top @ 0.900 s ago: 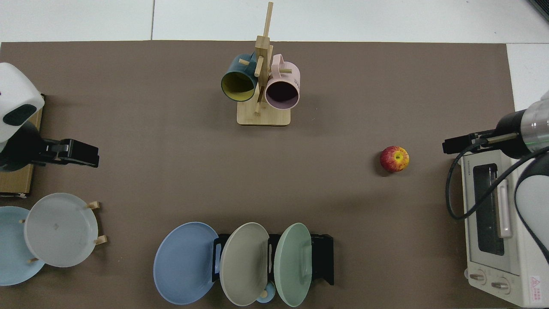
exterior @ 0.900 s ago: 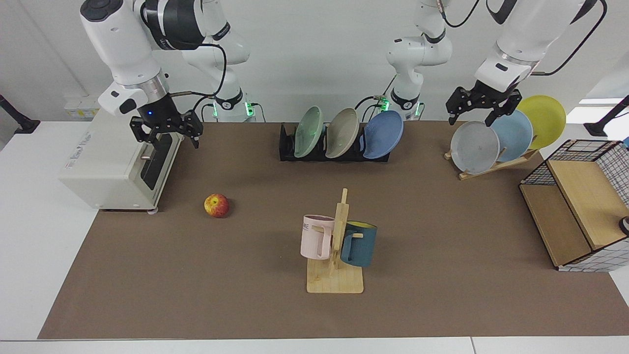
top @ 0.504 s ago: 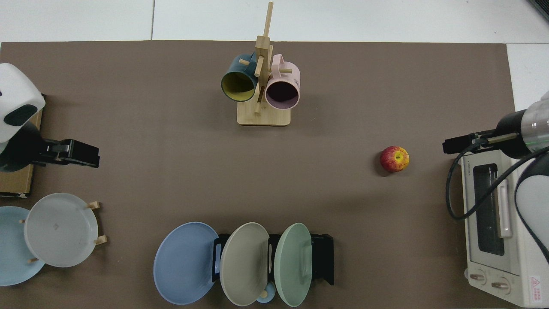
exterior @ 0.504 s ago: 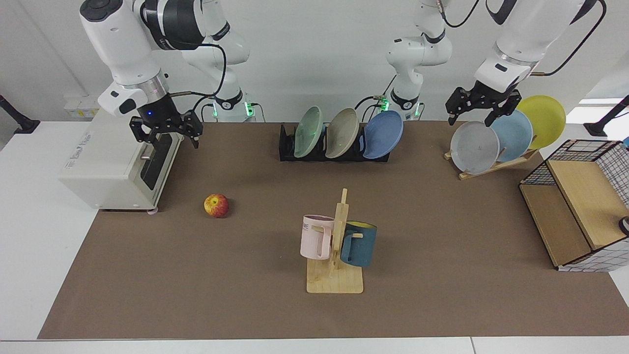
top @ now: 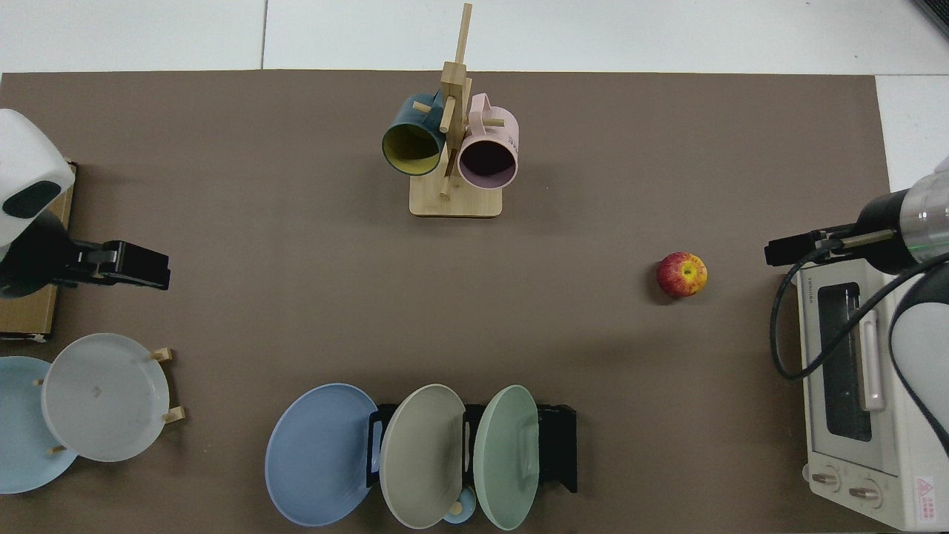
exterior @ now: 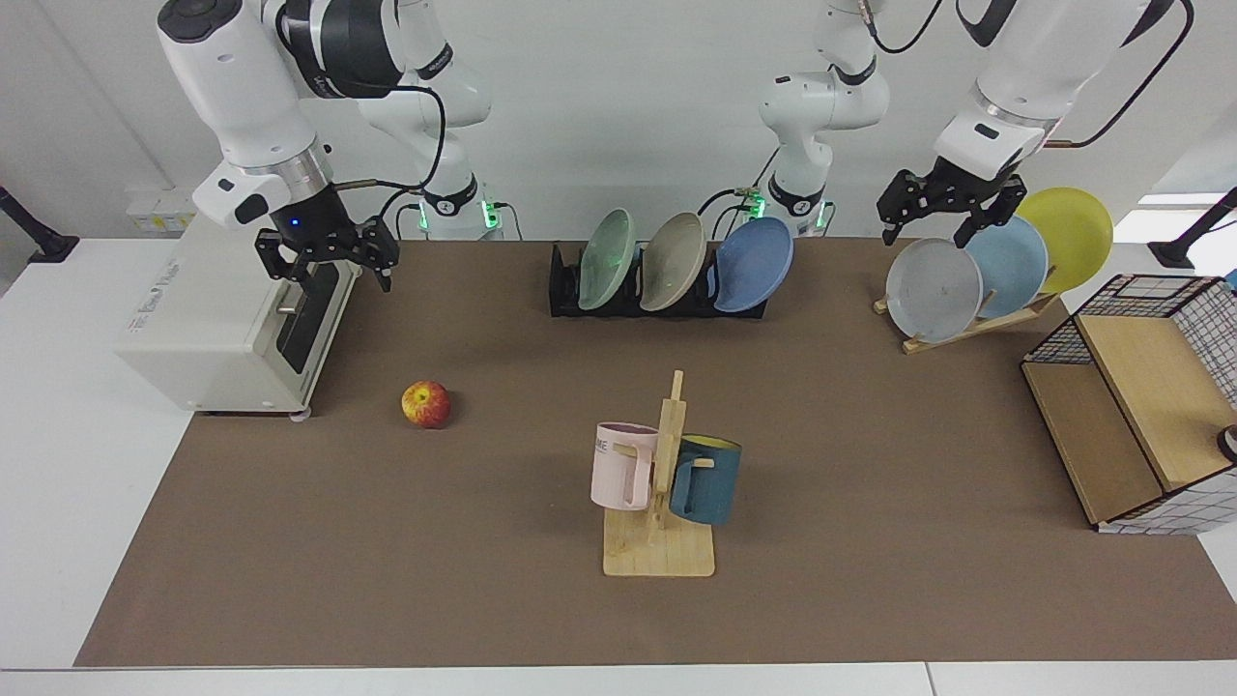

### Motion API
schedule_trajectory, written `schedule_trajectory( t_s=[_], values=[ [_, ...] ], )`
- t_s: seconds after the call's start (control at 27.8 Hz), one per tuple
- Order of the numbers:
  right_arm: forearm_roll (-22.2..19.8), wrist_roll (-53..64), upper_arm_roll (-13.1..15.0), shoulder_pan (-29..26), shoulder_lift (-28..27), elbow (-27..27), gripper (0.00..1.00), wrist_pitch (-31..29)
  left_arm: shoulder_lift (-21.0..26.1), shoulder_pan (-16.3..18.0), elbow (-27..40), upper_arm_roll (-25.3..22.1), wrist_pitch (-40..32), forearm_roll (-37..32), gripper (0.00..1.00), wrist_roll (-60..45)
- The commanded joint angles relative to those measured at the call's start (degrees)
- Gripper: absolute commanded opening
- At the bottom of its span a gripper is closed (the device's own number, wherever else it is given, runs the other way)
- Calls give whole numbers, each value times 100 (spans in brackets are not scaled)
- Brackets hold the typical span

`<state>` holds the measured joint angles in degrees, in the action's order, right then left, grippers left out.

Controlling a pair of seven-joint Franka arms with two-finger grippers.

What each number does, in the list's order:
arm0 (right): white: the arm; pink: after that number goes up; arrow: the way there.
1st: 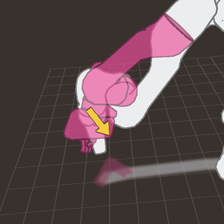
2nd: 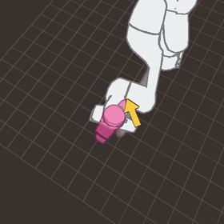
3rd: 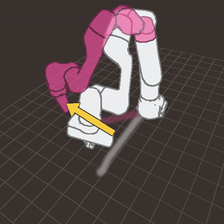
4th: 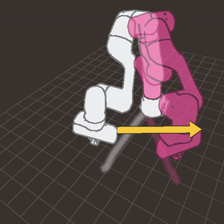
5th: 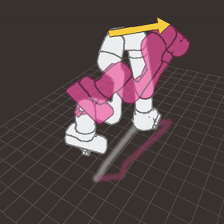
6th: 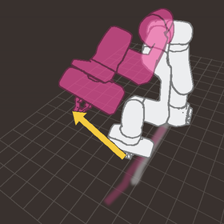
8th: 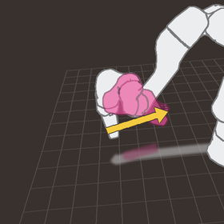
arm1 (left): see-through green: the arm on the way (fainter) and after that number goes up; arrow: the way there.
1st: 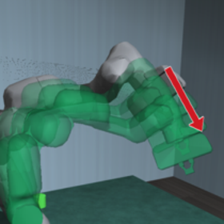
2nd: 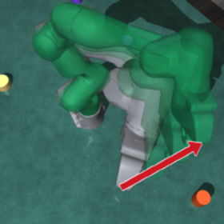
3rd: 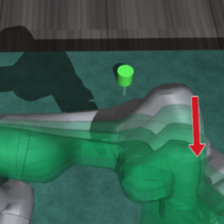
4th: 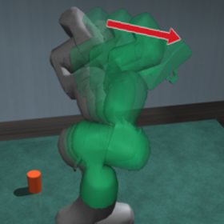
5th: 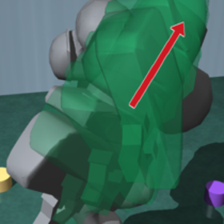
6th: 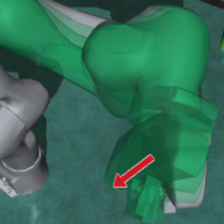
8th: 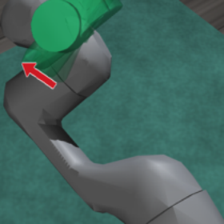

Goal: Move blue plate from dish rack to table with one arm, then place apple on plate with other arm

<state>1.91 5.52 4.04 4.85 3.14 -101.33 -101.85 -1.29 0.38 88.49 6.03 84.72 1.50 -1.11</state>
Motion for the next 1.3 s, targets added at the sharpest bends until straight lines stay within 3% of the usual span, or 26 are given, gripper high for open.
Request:
schedule_trajectory(
  t_s=[0.0, 0.36, 0.72, 0.9, 1.04, 1.26],
  values=[
    [11, -104, -53, -72, 47, -44, 100, -2, -143, 41, 133, 3, -26, 61, 100, -4],
    [11, -104, -53, -72, 38, -44, 100, -2, -441, 6, 571, 82, 1, 113, 100, 6],
    [11, -104, -53, -72, 38, -44, 100, -2, -1347, -29, 2408, 100, 581, 254, 99, 32],
    [11, -104, -53, -72, 47, -44, 100, -2, -1479, -56, 3146, 231, 668, 420, 87, 23],
    [11, -104, -53, -72, 47, -44, 100, -2, -1795, -56, 3770, 381, 958, 561, 87, 14],
    [11, -104, -53, -72, 38, -44, 100, -2, -1848, -73, 4290, 530, 1275, 869, 87, 67]
  ],
)
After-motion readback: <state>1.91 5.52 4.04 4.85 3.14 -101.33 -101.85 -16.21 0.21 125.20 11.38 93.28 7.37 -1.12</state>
